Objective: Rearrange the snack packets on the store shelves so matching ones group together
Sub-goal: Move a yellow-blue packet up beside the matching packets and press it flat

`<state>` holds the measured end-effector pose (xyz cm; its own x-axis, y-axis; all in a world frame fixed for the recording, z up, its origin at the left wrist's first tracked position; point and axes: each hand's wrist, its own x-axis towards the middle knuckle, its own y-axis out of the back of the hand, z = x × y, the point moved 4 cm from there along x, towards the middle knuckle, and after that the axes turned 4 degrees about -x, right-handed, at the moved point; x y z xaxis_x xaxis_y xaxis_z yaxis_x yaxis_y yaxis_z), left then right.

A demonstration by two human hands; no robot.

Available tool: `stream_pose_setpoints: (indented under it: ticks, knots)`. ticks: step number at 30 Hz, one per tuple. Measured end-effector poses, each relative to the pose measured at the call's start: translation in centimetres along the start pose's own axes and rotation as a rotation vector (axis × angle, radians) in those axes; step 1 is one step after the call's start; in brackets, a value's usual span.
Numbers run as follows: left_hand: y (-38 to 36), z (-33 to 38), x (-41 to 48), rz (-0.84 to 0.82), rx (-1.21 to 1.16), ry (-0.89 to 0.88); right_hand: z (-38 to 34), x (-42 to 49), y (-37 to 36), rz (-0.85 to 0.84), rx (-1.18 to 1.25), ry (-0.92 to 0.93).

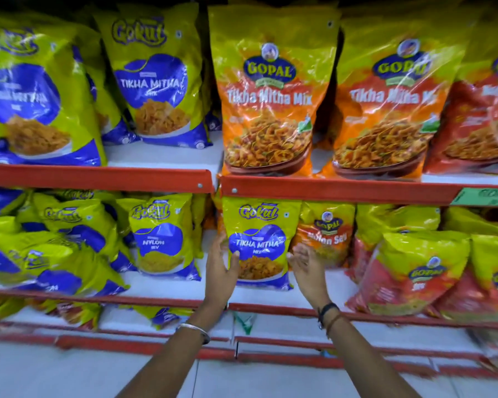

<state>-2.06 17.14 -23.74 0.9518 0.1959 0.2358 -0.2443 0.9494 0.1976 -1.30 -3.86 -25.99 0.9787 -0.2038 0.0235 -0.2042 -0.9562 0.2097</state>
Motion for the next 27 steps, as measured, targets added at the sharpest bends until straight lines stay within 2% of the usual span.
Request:
stream_pose_setpoints:
  ticks: [2,5,8,10,12,20,24,27]
  knots:
    - [0.2,-2.7,0.7,-0.033,-0.004,0.135,1.1,0.6,-1.3,-0.077,0.024,-0.073]
    - [-0.4,-5.5,2.4,-0.124,0.008,0.273,1.8,1.3,-2.7,-0.227,-0.012,-0.072]
    - [-1.3,-6.7,3.9,-0.229,-0.003,0.347,3.3,1.9,-3.1,-0.258,-0.034,-0.109]
    - [-1.4,-8.5,4.5,-0.285,0.050,0.371,3.9,2.0,-3.3,-0.220,-0.035,-0.132]
    - [-1.2,-9.3,4.3,-0.283,0.059,0.385,4.0,1.8,-3.1,-0.175,-0.016,-0.129]
    - [2.3,-4.7,0.3,-0.264,-0.022,0.273,2.2,-2.8,-3.3,-0.056,0.018,-0.073]
    - [5.2,-1.3,-1.8,-0.194,-0.140,0.299,-1.6,-5.1,-3.3,-0.070,0.046,-0.005]
    - [8.1,2.2,-2.1,-0.170,-0.185,0.247,-5.8,-6.5,-3.4,-0.116,0.088,0.082]
